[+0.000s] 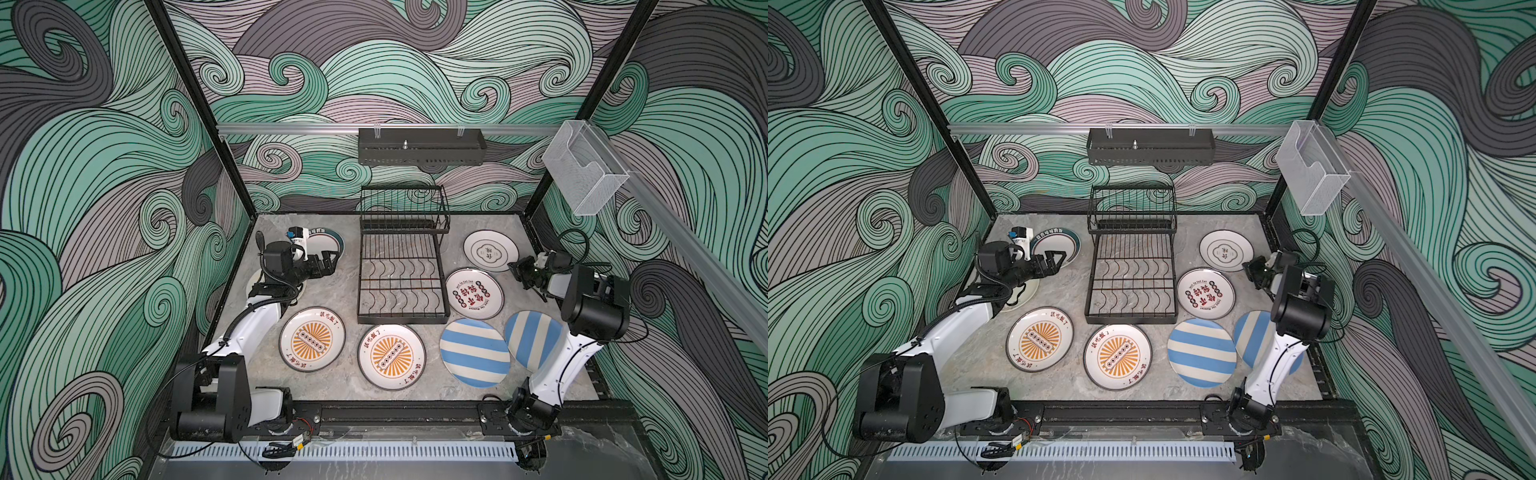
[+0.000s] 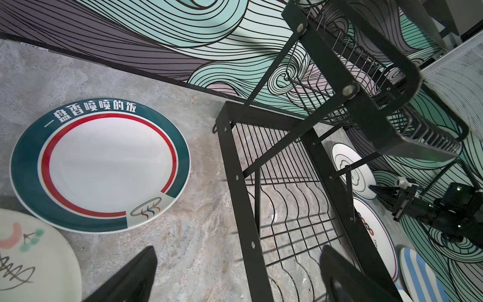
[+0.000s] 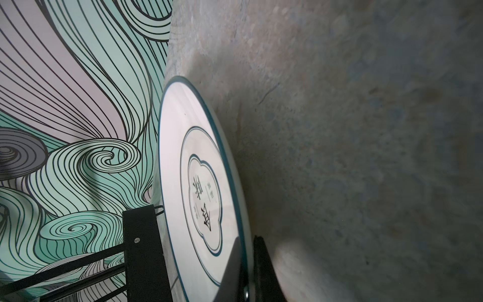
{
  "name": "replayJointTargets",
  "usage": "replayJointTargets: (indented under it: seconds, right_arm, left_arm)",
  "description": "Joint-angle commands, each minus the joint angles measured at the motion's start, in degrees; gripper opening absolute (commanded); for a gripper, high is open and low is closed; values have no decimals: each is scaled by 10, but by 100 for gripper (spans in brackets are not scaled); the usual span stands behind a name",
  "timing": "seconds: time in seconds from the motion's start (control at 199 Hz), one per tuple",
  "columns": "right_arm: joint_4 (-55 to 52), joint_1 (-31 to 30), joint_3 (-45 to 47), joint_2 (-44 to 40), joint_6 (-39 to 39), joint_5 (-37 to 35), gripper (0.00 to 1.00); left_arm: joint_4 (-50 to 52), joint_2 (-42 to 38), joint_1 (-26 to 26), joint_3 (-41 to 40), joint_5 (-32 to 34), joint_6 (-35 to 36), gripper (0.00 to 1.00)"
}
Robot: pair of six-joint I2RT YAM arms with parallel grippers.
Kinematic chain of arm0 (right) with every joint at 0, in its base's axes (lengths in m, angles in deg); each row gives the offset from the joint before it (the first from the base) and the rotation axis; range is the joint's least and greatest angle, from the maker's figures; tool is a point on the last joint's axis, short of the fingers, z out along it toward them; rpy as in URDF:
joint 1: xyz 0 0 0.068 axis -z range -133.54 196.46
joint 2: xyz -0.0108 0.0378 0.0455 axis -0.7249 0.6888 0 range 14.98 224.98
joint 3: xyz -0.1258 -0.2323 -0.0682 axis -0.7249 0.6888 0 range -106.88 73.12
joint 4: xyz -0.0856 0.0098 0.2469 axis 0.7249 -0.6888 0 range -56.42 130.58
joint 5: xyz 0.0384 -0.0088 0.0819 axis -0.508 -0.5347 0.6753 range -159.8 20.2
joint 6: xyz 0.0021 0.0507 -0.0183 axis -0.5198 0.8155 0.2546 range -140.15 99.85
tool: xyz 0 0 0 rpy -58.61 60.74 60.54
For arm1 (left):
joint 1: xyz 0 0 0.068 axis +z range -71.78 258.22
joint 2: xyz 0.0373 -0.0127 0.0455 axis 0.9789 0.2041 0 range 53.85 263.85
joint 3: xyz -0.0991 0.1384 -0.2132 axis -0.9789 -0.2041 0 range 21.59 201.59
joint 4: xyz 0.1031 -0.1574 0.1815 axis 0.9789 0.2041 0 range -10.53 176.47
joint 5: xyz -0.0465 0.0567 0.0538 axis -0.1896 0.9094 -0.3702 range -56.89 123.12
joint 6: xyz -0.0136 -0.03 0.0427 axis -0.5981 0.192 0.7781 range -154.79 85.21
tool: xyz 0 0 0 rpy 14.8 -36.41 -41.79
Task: Load plates into a dish rack
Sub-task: Pick up the plate from the top-right of the table.
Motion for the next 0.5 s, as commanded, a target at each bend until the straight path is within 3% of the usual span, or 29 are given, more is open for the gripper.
replayJointTargets:
  seconds: [0.0,0.498]
  right_arm:
    - [29,6,12,-47,12,11,0]
    - [12,6,86,-167,10,59,0]
  left_arm:
    - [-10,1,-4,10,-13,0,99]
    - [-4,6,-9,14,-22,2,99]
